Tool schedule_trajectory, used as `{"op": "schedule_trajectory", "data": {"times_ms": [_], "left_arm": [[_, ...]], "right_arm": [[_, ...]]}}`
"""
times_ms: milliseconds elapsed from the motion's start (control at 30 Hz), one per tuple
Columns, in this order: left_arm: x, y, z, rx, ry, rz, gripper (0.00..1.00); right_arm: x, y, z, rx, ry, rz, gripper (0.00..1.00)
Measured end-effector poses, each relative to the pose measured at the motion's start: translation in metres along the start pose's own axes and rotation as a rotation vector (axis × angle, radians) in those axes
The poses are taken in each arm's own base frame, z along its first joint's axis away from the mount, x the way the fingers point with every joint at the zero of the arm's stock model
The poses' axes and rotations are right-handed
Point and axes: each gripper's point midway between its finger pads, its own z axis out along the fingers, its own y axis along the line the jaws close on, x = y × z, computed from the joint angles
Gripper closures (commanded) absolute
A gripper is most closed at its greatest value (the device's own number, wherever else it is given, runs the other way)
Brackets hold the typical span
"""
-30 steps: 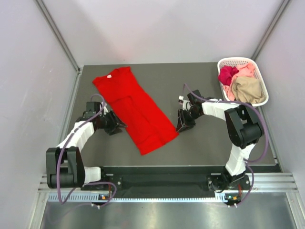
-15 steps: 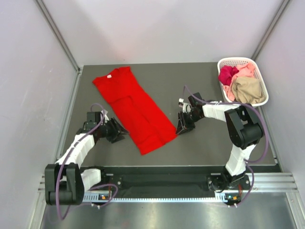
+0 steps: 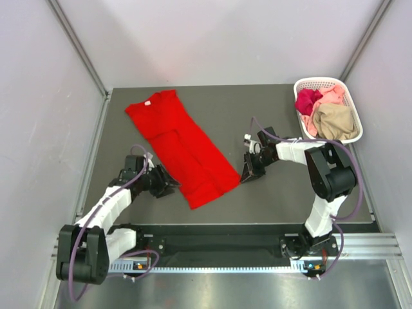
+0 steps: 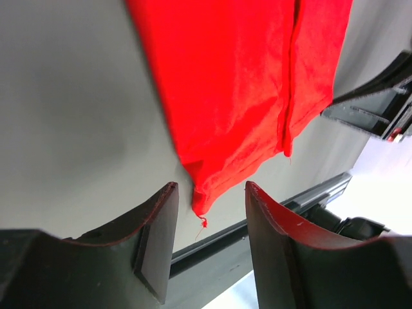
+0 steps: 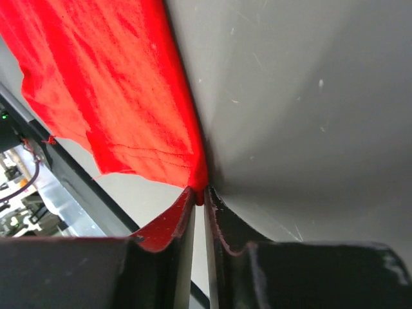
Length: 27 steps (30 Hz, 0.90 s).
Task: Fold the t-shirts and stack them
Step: Fold the tshirt
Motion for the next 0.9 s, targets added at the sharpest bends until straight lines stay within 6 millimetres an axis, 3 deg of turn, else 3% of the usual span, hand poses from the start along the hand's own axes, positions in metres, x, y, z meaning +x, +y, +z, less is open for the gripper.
{"op": "schedule_trajectory", "data": {"times_ms": [167,533,900], "left_arm": [[0.016,0.002,0.008,-0.006,0.017,0.032,0.50],[0.050,0.014,0.024,-0.044,0.047,0.070,0.47],[0.058,0.008,0.030,-0.008,0.038,0.049,0.53]], "right_arm": [[0.003,-0.001,0.001,-0.028,-0.004,0.008,1.00],[0.008,0.003,0.004,-0.078,-0.007,0.016,1.00],[0.007,0.001,0.002,-0.055,-0.025,0.024,1.00]]}}
